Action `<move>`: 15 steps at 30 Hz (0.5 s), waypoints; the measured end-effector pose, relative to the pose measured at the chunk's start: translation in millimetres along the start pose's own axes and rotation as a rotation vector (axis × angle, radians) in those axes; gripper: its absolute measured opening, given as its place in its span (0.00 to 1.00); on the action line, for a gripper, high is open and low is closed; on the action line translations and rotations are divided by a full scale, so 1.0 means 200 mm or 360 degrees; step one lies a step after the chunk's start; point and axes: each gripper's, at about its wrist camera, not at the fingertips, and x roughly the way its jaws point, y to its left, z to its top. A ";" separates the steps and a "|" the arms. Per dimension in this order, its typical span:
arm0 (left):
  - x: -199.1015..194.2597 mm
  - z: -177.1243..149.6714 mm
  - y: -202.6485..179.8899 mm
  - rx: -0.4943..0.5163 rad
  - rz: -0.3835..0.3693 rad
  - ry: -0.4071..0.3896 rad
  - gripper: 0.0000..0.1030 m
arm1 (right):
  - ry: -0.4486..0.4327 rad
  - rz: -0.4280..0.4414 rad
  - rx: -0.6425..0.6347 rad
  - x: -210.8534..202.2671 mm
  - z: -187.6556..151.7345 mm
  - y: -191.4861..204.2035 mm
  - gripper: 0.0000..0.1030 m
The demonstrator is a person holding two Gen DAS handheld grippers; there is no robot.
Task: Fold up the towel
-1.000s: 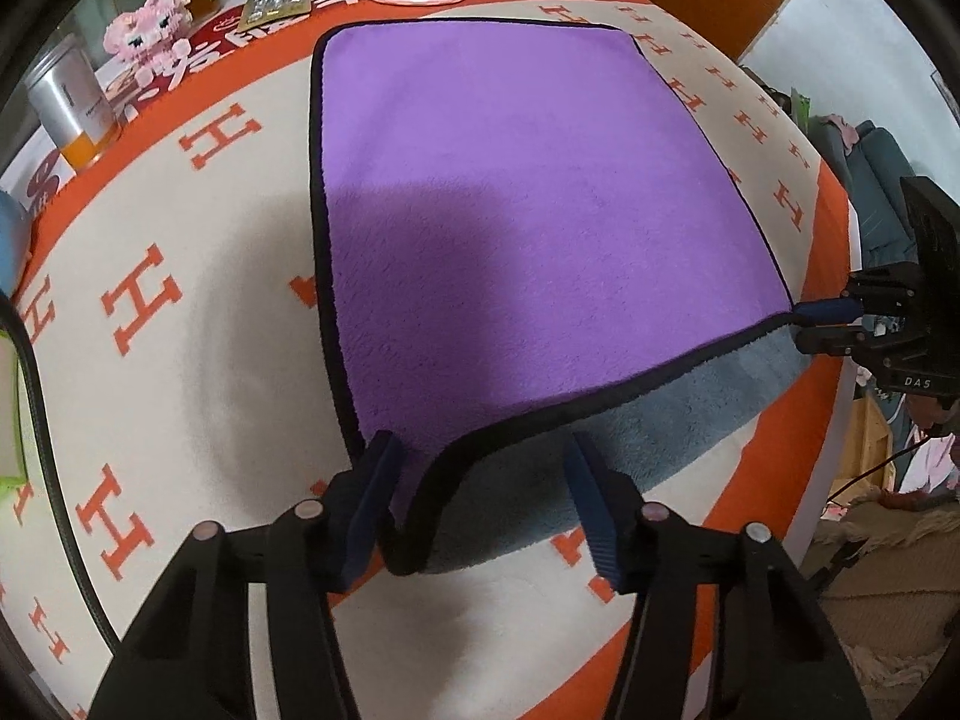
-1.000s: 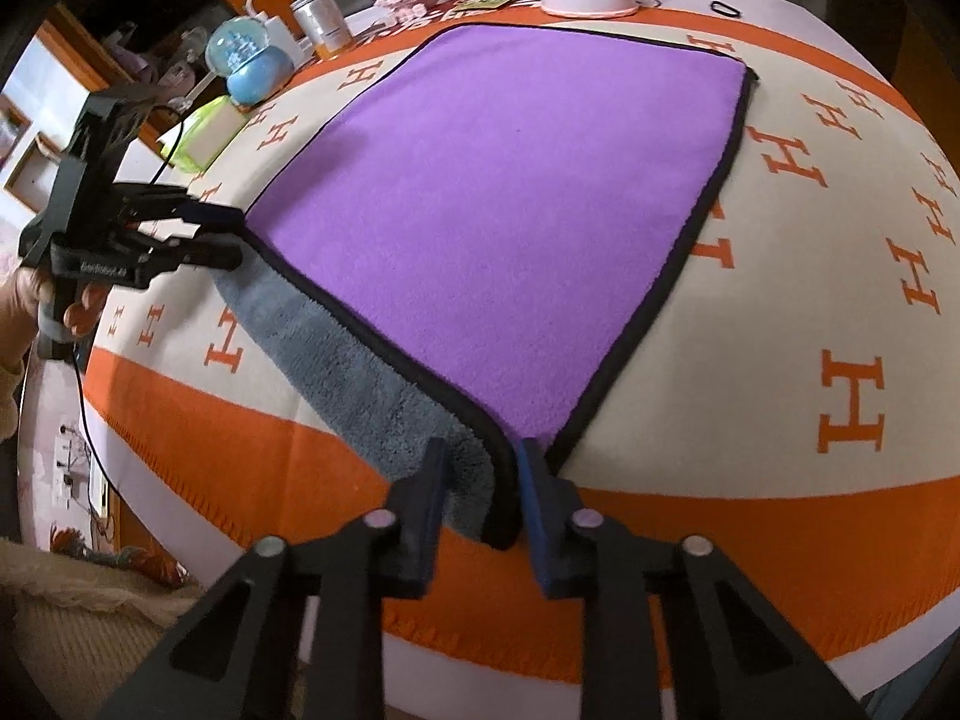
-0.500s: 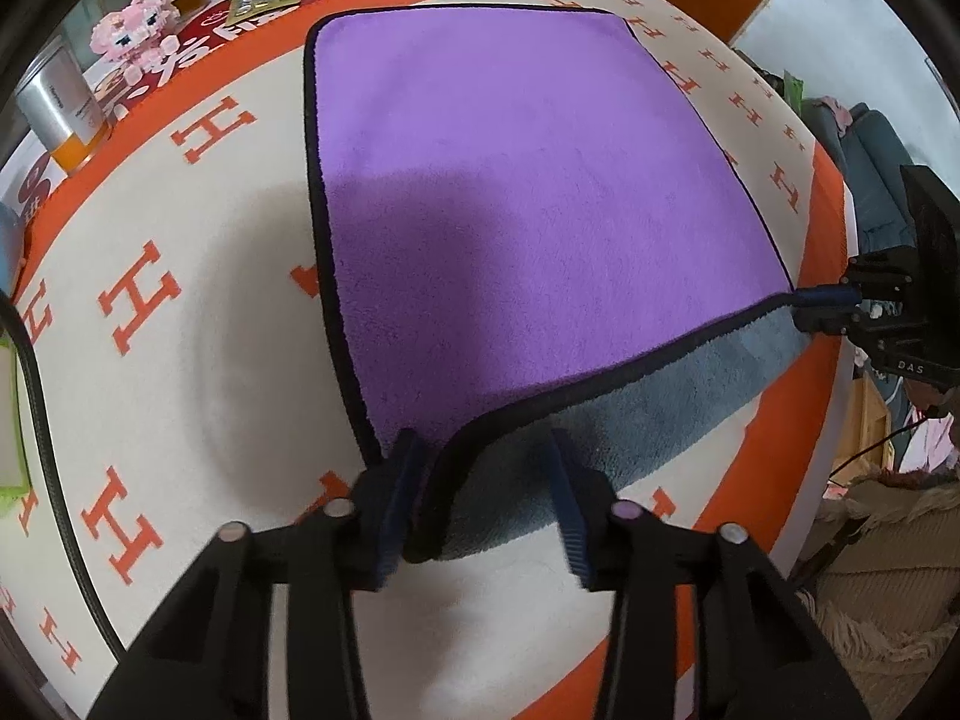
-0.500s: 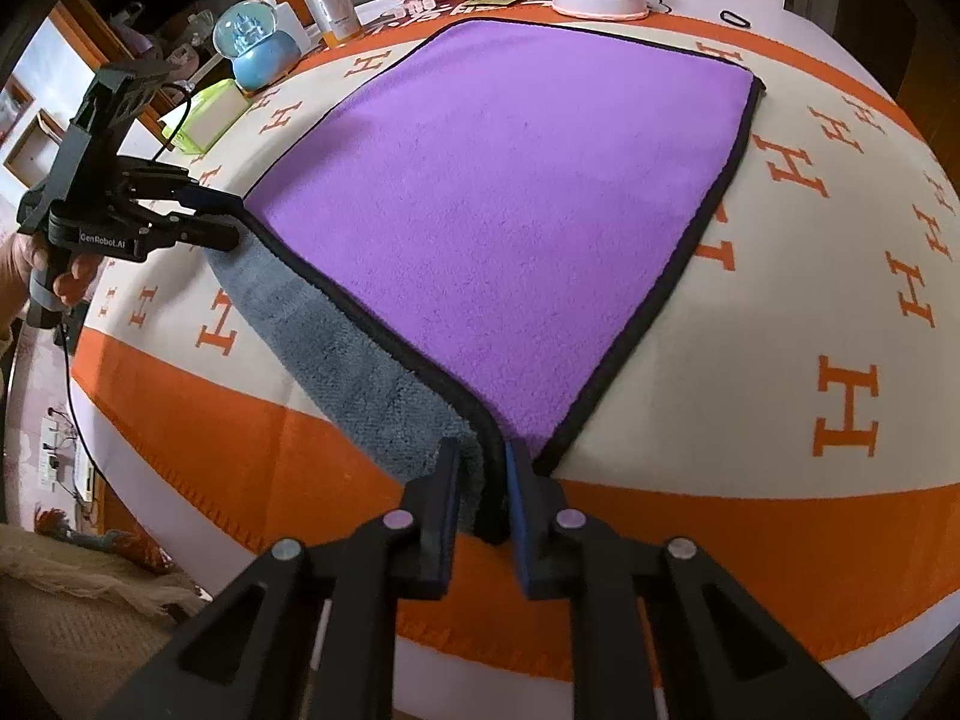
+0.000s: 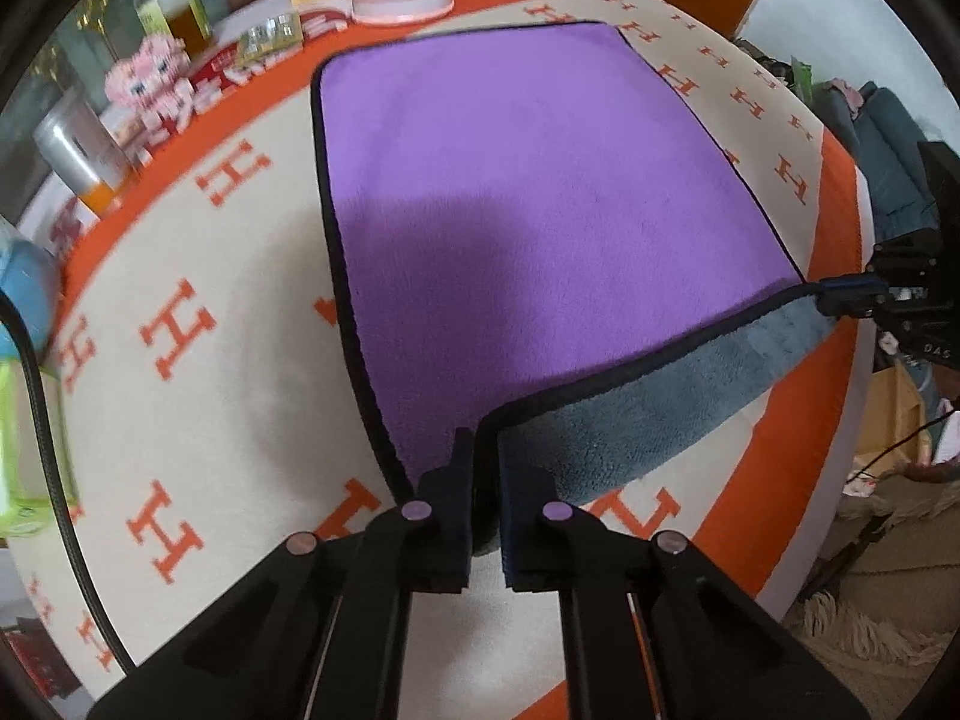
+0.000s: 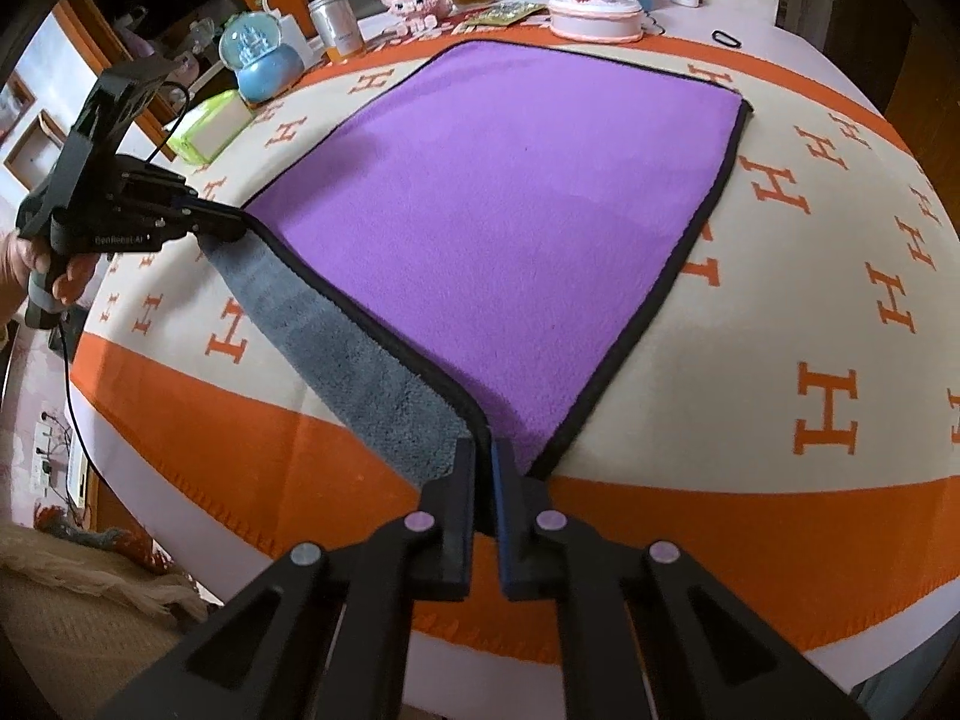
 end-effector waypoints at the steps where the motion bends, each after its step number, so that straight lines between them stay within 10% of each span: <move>1: -0.02 0.01 -0.01 0.0002 0.0028 -0.0021 0.05 | -0.0009 -0.0003 0.0005 -0.01 0.00 0.00 0.04; 15: -0.29 0.50 0.01 -0.0110 0.0374 -0.0376 0.05 | -0.0345 -0.0194 0.0179 -0.31 0.33 -0.18 0.04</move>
